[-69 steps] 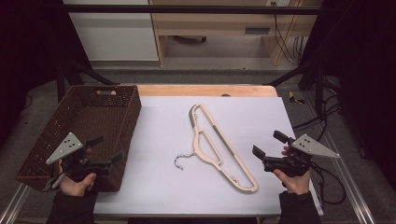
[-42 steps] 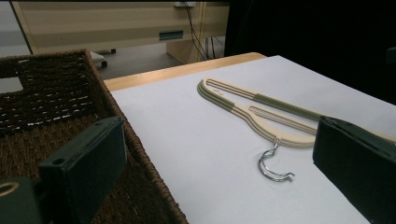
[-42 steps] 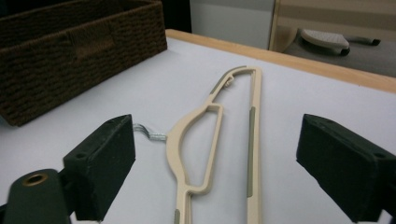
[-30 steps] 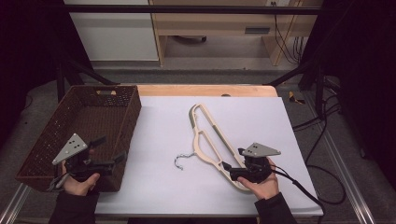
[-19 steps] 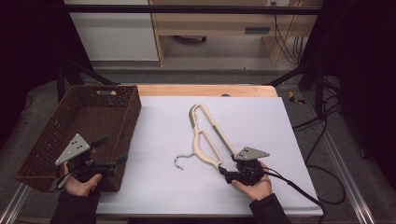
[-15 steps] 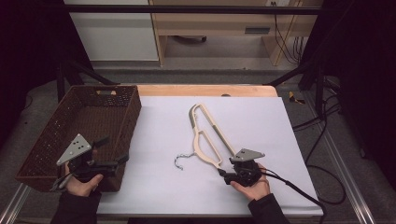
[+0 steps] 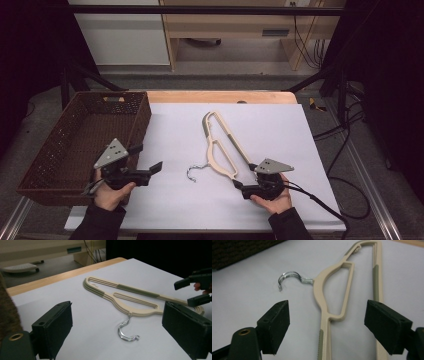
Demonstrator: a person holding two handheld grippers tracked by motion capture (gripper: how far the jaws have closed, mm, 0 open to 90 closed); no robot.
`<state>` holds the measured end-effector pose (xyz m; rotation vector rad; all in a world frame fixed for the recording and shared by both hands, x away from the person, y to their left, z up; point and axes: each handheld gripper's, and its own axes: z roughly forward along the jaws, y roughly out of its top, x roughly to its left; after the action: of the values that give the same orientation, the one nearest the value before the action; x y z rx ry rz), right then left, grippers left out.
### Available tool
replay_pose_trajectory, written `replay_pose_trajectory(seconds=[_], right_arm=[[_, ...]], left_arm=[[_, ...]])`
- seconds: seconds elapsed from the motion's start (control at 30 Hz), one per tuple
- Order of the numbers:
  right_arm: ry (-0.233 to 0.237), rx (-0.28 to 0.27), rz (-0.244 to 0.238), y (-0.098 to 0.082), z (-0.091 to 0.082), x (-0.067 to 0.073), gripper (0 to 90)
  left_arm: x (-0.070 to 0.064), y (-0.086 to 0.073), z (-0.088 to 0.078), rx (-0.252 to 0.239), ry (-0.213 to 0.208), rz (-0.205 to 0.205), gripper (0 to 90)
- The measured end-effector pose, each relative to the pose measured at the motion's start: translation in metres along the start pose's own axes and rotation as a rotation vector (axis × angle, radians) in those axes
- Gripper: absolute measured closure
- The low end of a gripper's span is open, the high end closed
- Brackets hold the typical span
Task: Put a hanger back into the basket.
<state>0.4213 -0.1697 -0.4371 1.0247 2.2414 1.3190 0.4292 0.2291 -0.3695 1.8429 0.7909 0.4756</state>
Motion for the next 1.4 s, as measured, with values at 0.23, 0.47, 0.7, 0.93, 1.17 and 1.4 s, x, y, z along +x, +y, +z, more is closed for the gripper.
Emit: replay_pose_trajectory(seconds=[0.23,0.47,0.7,0.93,1.17,1.4], right_arm=[[-0.017,-0.074,0.003,0.007,-0.016,-0.003,17.9],[-0.019,-0.069,-0.002,0.008,-0.018,-0.006,17.1],[-0.015,-0.082,0.013,0.007,-0.019,-0.008,17.1],[-0.013,-0.085,0.013,0.008,-0.02,-0.009,16.7],[-0.017,-0.082,0.02,0.008,-0.021,-0.01,16.6],[-0.012,-0.077,0.012,0.007,-0.019,-0.011,16.6]], left_arm=[[-0.011,0.004,0.042,0.089,-0.056,0.028,11.5],[-0.023,0.003,0.08,0.167,-0.104,0.058,17.2],[-0.023,-0.003,0.116,0.246,-0.131,0.06,26.3],[-0.024,-0.011,0.136,0.291,-0.131,0.084,39.3],[-0.023,-0.02,0.159,0.353,-0.145,0.106,53.9],[-0.021,-0.029,0.171,0.402,-0.167,0.102,64.3]])
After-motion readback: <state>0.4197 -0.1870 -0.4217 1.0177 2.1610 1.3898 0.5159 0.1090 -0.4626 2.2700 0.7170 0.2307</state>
